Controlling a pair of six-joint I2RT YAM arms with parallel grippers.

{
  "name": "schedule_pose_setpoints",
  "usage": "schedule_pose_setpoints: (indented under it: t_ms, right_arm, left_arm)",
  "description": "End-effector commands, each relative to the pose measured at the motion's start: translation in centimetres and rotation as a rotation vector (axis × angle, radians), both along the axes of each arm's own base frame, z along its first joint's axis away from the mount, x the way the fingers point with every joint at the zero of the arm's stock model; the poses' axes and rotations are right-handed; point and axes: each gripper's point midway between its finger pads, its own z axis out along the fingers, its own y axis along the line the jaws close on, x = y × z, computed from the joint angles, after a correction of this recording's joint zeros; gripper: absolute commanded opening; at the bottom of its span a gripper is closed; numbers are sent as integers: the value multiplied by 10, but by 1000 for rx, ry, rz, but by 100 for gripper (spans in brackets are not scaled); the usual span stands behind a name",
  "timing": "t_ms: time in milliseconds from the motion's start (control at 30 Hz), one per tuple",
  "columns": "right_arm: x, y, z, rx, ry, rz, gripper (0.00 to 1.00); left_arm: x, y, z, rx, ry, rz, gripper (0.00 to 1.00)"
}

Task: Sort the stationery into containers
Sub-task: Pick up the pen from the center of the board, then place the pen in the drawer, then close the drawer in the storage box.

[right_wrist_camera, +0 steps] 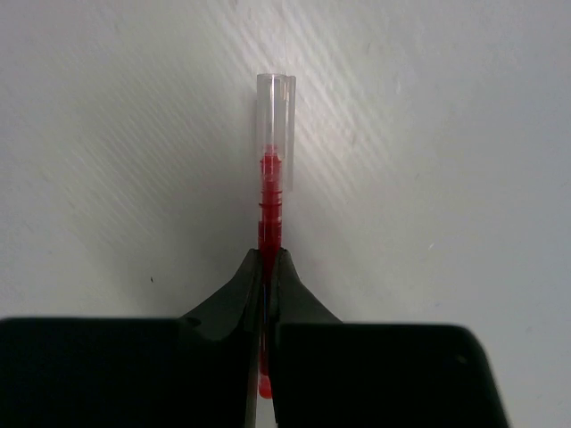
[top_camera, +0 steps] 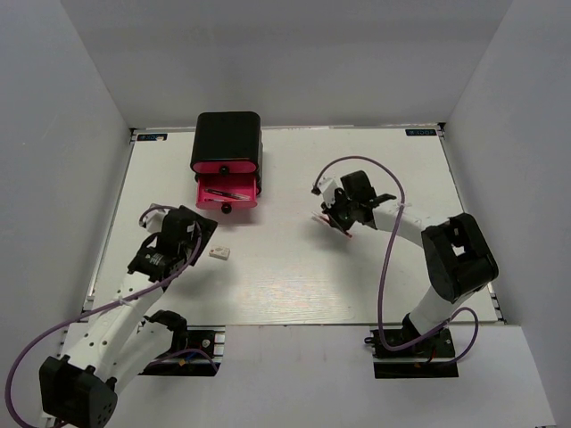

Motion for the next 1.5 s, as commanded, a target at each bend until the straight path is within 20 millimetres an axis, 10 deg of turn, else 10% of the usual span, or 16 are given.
schedule_pose_setpoints:
  t_ms: [0, 167, 367, 833, 967, 1100, 1233, 1333, 1467]
  right_arm:
    - [26, 42, 71, 131, -132, 149, 0]
    - [32, 105, 149, 294, -249, 399, 0]
    - [19, 178, 190, 374, -409, 753, 0]
    - [38, 309, 178, 452, -603, 906, 0]
    - [47, 320, 179, 448, -633, 890, 0]
    - [52, 319, 169, 424, -622, 873, 31]
    - [50, 310, 183, 433, -643, 860, 42]
    - [42, 299, 190, 452, -622, 835, 42]
    - [33, 274, 235, 512, -641, 793, 7]
  left_arm:
    - [0, -10, -5, -27, -13, -47, 88]
    - [-3, -10, -14, -37, -1, -48, 88]
    - [-9, -10, -17, -61, -9, -42, 88]
    - [-20, -10, -23, -62, 26, -55, 88]
    - [-22, -9, -23, -62, 26, -55, 88]
    - [-22, -9, -25, -62, 26, -55, 88]
    - [-15, -13, -27, -70, 24, -62, 81]
    - [-9, -19, -31, -76, 24, -83, 64]
    - [10, -26, -29, -104, -31, -85, 34]
